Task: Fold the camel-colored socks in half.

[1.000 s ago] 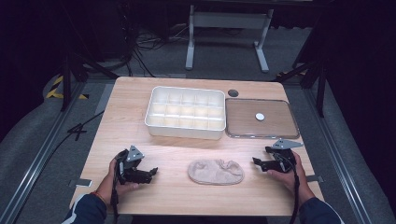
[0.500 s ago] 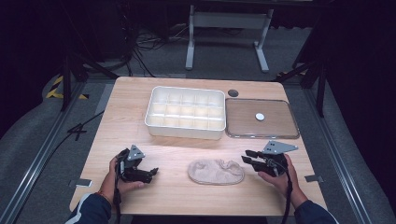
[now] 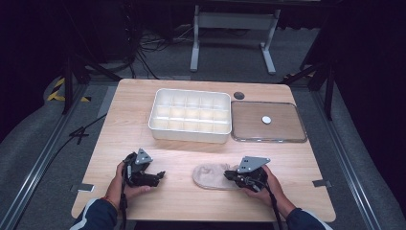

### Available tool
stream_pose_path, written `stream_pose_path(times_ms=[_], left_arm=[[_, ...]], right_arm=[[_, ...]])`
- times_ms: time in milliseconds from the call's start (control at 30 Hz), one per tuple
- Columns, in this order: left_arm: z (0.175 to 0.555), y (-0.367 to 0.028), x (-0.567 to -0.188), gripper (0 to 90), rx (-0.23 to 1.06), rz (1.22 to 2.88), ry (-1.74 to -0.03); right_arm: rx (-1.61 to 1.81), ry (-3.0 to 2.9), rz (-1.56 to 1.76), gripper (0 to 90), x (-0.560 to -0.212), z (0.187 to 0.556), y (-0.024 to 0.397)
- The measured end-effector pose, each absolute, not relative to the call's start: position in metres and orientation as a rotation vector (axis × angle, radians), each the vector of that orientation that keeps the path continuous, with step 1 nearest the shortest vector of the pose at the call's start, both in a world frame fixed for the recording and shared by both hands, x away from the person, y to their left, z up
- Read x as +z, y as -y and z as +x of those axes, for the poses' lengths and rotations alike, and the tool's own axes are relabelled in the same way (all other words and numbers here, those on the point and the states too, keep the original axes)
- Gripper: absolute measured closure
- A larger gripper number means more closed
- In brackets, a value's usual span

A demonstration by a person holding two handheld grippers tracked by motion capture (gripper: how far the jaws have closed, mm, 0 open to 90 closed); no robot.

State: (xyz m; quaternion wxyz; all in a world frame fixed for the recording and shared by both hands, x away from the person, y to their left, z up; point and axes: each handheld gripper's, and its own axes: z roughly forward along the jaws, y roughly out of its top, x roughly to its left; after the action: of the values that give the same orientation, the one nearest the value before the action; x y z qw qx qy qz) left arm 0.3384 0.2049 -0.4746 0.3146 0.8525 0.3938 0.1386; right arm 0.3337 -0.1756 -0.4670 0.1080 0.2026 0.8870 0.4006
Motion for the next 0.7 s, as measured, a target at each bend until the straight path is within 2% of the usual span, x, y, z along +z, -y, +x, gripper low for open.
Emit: stream_pose_path(times_ms=[100,200,333,433,700], left_arm=[[0.339,-0.198,-0.474,33.1,0.321,2.212,-1.025],[0.341,-0.192,-0.469,38.1,0.286,2.166,-0.997],[0.341,-0.176,-0.466,38.3,0.224,2.129,-0.962],[0.343,-0.15,-0.464,37.7,0.162,2.104,-0.916],[0.348,-0.109,-0.47,34.2,0.118,2.167,-0.864]], right_arm=[[1.16,-2.646,0.596,85.6,-0.475,0.335,0.171],[1.186,-2.648,0.591,86.2,-0.477,0.334,0.169],[1.171,-2.644,0.578,86.5,-0.477,0.333,0.166],[1.166,-2.643,0.571,86.5,-0.478,0.333,0.164],[1.175,-2.652,0.565,86.4,-0.478,0.335,0.166]])
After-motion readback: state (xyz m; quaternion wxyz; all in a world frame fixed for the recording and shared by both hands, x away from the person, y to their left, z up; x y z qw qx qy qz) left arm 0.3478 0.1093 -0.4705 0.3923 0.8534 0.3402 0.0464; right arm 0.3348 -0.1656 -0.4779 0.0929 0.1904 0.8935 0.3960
